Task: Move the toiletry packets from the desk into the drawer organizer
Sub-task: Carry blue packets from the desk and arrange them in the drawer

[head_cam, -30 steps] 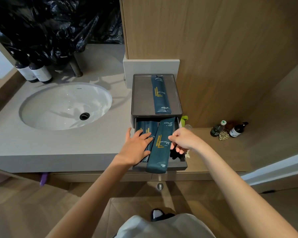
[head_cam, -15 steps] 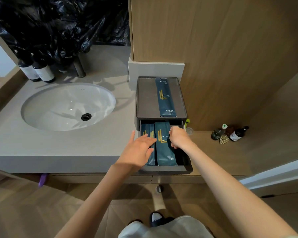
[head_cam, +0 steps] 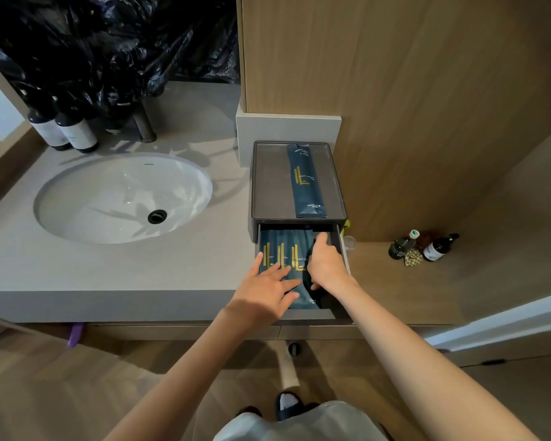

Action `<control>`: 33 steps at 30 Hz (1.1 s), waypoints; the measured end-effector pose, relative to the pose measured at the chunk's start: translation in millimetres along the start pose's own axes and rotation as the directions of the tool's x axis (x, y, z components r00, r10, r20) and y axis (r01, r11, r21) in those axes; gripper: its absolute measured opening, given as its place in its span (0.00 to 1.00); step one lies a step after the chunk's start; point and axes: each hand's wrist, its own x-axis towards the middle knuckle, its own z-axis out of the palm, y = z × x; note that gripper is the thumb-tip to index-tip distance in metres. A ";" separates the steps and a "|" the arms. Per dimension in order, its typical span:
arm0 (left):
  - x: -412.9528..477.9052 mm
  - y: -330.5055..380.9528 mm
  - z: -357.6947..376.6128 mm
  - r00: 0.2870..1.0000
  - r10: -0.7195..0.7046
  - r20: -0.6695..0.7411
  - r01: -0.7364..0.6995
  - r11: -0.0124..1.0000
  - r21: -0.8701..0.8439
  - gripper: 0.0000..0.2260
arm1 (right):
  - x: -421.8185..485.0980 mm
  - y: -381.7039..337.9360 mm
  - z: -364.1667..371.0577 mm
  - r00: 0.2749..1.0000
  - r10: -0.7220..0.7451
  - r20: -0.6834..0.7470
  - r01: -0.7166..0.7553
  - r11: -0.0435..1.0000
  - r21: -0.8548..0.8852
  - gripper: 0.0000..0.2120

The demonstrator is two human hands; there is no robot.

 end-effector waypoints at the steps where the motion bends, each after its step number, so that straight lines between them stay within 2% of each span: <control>1: 1.2 -0.4 0.7 1.000 -0.004 0.001 0.004 1.000 0.010 0.22 | 0.0 3.1 0.7 0.998 -0.055 -0.012 0.055 0.998 -0.040 0.30; 3: 2.9 -1.1 1.6 1.000 -0.008 0.000 0.008 1.000 0.018 0.22 | -0.6 9.3 -0.1 0.985 -0.172 -0.014 0.168 0.976 -0.138 0.35; 4: 3.2 -1.3 2.0 1.000 -0.009 -0.003 0.009 1.000 0.015 0.22 | -1.0 11.6 -1.3 0.977 -0.211 0.002 0.208 0.961 -0.183 0.35; 7: 1.9 -1.3 2.7 1.000 -0.009 -0.025 0.009 1.000 -0.002 0.22 | -1.4 16.6 -3.8 0.968 -0.243 0.061 0.250 0.928 -0.277 0.31; 11: 0.5 -1.2 3.1 0.999 -0.014 -0.041 0.013 1.000 -0.024 0.21 | -8.0 17.0 -12.4 0.958 -0.273 0.086 0.286 0.919 -0.271 0.25; 13: 1.1 -2.2 4.6 0.999 -0.014 -0.047 0.013 1.000 -0.026 0.21 | -14.4 13.4 -23.5 0.936 -0.351 -0.004 0.341 0.913 -0.226 0.16; 15: 2.3 -3.4 6.4 0.999 -0.013 -0.050 0.011 0.999 -0.033 0.21 | -19.2 7.8 -36.1 0.884 -0.435 -0.171 0.407 0.897 -0.173 0.11; 18: 4.6 -4.3 8.4 0.998 -0.022 -0.055 0.019 0.998 -0.057 0.21 | -12.1 -5.5 -52.8 0.809 -0.499 -0.310 0.486 0.865 -0.123 0.11; 20: 5.7 -4.5 9.8 0.998 -0.025 -0.060 0.020 0.997 -0.071 0.20 | 5.5 -16.2 -60.2 0.826 -0.481 -0.293 0.475 0.875 -0.097 0.15; 22: 6.2 -5.0 11.3 0.996 -0.027 -0.081 0.019 0.995 -0.097 0.20 | 28.4 -27.5 -61.8 0.874 -0.421 -0.242 0.413 0.907 -0.086 0.20; 26: 5.8 -7.0 19.3 0.982 -0.018 -0.187 -0.007 0.991 -0.132 0.19 | 63.3 -44.6 -54.5 0.949 -0.292 -0.119 0.272 0.949 -0.159 0.27; 29: 4.3 -9.4 25.7 0.953 0.014 -0.304 -0.057 0.989 -0.134 0.20 | 73.9 -52.2 -52.6 0.954 -0.267 -0.137 0.239 0.952 -0.191 0.27; 33: 4.1 -11.2 30.0 0.935 0.013 -0.355 -0.053 0.993 -0.101 0.19 | 76.6 -57.2 -54.9 0.958 -0.235 -0.166 0.207 0.964 -0.170 0.27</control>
